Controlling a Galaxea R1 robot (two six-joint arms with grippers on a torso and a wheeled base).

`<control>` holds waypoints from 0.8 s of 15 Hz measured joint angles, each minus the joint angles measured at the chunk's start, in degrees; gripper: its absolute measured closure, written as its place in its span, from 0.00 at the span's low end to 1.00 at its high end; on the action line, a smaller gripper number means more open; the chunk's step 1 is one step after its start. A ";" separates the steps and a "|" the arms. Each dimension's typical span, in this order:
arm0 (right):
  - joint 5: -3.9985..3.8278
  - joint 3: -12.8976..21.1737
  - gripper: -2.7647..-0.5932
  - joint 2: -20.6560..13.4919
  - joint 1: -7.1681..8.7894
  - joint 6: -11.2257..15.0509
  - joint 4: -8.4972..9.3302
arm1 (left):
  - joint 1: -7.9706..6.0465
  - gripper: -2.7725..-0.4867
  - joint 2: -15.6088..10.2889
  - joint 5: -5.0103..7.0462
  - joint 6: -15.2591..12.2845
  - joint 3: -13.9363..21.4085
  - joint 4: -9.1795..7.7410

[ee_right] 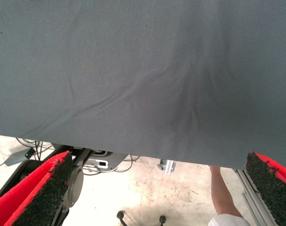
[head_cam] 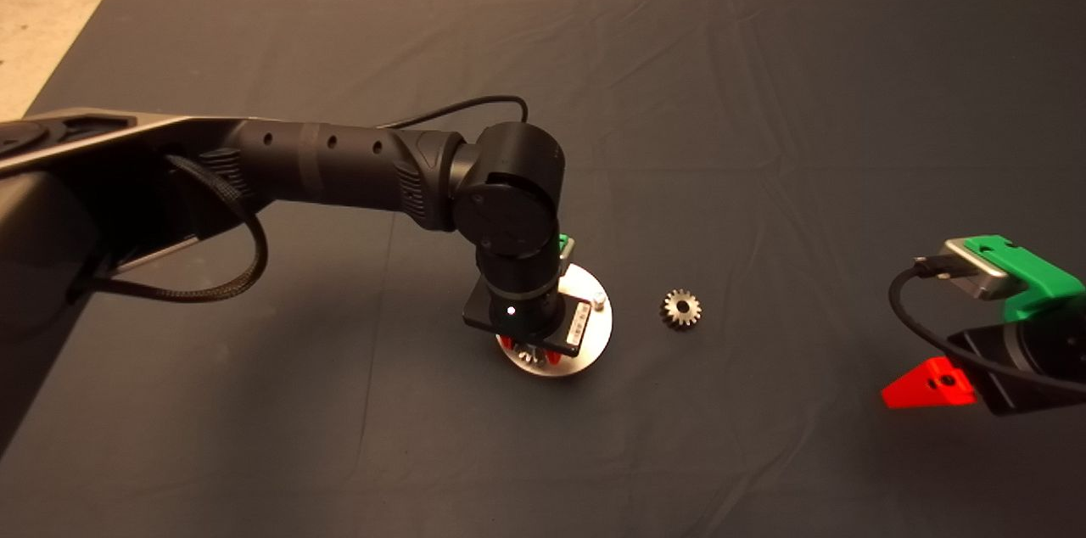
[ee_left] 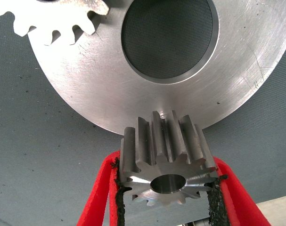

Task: Install three planetary gears onto the carrier pins

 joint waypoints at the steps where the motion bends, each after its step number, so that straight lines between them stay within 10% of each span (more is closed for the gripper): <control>1: -0.02 0.00 0.01 0.00 0.00 0.00 0.00 | 0.00 0.85 0.02 0.00 0.00 0.00 -0.01; 12: -0.02 0.00 0.01 0.00 0.00 0.00 0.00 | 0.02 0.85 0.00 0.00 0.02 0.00 -0.01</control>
